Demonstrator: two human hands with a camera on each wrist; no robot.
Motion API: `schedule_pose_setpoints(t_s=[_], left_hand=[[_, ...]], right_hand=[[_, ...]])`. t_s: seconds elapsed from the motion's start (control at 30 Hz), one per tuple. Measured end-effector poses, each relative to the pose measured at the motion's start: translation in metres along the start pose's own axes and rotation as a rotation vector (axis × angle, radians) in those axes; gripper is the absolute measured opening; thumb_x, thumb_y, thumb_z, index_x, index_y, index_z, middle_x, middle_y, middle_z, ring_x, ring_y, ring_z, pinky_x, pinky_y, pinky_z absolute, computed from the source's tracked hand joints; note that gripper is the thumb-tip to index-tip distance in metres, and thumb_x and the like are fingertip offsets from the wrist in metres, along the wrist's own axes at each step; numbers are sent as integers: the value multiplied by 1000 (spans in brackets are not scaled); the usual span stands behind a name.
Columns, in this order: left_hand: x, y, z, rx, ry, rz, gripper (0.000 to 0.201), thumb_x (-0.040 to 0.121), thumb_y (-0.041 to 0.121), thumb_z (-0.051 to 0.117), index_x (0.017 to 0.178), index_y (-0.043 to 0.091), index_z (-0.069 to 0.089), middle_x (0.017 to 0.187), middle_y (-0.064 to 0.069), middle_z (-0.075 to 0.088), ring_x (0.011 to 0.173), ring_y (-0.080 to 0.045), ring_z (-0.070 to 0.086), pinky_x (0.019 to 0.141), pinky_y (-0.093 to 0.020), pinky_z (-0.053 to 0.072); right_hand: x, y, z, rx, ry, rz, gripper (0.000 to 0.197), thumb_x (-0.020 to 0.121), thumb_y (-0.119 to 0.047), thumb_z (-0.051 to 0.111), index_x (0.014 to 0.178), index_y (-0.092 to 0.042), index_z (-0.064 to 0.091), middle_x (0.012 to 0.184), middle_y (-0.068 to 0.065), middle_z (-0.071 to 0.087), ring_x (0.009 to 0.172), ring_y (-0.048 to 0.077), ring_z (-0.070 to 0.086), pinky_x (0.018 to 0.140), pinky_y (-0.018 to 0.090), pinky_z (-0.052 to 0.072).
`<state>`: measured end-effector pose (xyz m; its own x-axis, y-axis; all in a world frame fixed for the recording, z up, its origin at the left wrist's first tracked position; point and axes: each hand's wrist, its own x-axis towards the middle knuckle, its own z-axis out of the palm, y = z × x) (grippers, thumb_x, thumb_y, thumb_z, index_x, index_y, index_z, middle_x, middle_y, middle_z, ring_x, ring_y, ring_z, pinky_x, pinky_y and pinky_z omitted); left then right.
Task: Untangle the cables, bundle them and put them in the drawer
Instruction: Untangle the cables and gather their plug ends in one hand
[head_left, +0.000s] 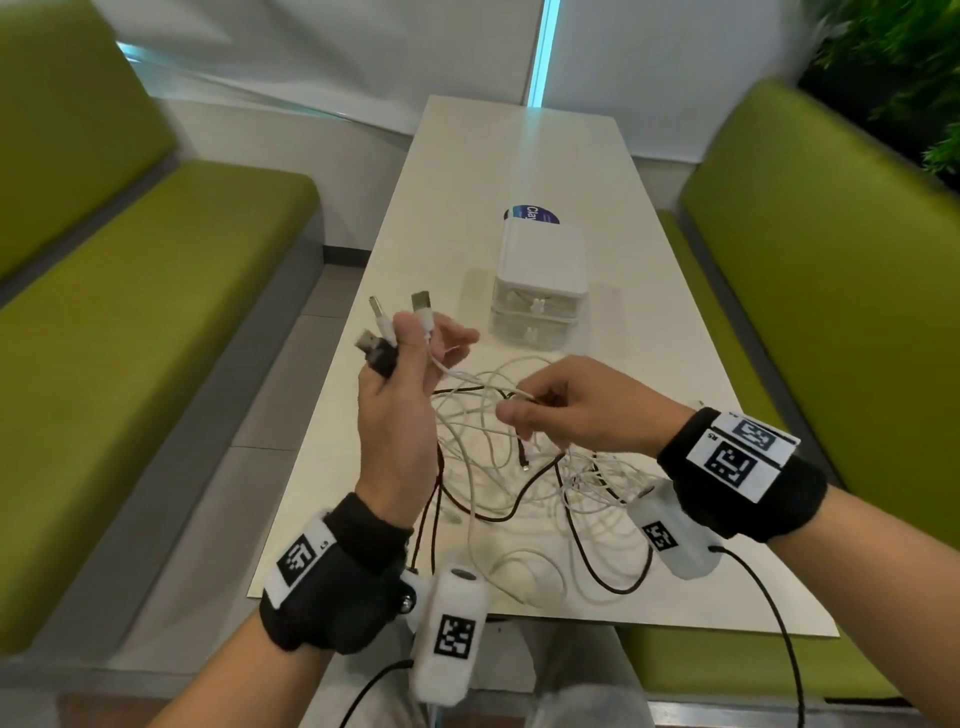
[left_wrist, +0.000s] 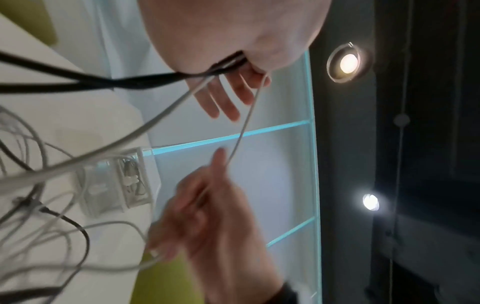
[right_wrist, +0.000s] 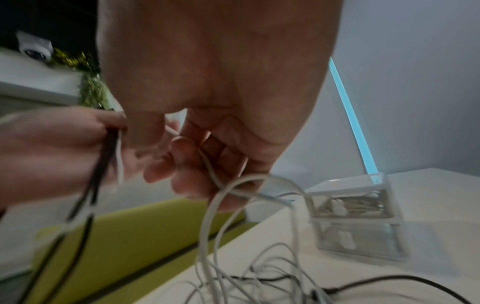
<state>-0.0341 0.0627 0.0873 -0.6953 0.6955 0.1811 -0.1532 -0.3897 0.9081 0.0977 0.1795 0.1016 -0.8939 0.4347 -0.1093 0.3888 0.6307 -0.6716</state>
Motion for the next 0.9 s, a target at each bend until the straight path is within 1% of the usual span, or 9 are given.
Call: schedule_pose_setpoints(t_s=[0.07,0.13,0.2,0.3,0.57,0.7,0.73,0.83,0.9], left_hand=[[2,9,-2,-147,-64,-110,47,104,34,34,63,20,53,58,4,48,49,-17,55,64,-34,56],[3,16,-3,-205,-106,-161,48,103,37,34,61,18,48,54,4,33,38,-9,30,41,-23,35],[4,19,-6,-195,-113,-153,50,102,38,35,58,20,48,53,5,28,38,-5,21,38,-21,17],[6,19,-13,-140,-102,-112,48,100,41,36,58,18,45,54,5,26,38,-5,20,38,-19,15],[-5,11,-9,117,-260,-16,53,78,63,48,62,13,46,53,6,26,44,-9,20,42,-20,23],[-5,6,-5,305,-272,46,14,81,19,73,86,6,73,47,3,52,41,0,33,48,-8,34],[-5,3,-4,333,-291,34,17,85,14,70,98,4,73,70,-2,70,41,3,39,49,-7,34],[-7,-12,0,425,-328,5,20,93,15,61,97,-4,62,107,7,74,77,8,64,69,-17,49],[-7,-20,0,534,-359,16,26,96,25,57,96,0,63,105,11,73,96,1,66,83,-24,50]], right_hand=[[-4,14,3,-31,-21,59,47,89,-55,54,66,-16,65,50,1,55,47,10,50,53,25,41],[-6,23,4,-42,-17,105,47,91,-54,52,65,-17,65,53,6,60,47,9,53,52,19,40],[-7,29,3,-36,-15,136,44,93,-49,53,67,-15,66,51,2,58,47,8,52,51,18,39],[-11,29,1,-39,-16,141,44,93,-49,51,68,-17,67,47,-6,41,46,10,38,48,19,31],[-16,10,-9,748,3,99,43,93,-38,48,76,1,58,54,-2,21,49,14,14,48,27,13],[-15,4,-11,683,-2,74,46,93,-39,48,79,3,60,54,-1,22,49,15,16,49,27,15],[-15,3,-11,613,-6,71,48,93,-41,49,80,4,62,55,-1,23,50,16,18,48,27,17],[-14,-2,-9,426,-18,61,46,97,-39,46,82,-2,68,55,-3,30,50,16,25,48,23,26],[-14,-4,-5,315,-20,54,42,99,-36,45,79,-7,70,52,-8,34,48,12,30,51,22,28]])
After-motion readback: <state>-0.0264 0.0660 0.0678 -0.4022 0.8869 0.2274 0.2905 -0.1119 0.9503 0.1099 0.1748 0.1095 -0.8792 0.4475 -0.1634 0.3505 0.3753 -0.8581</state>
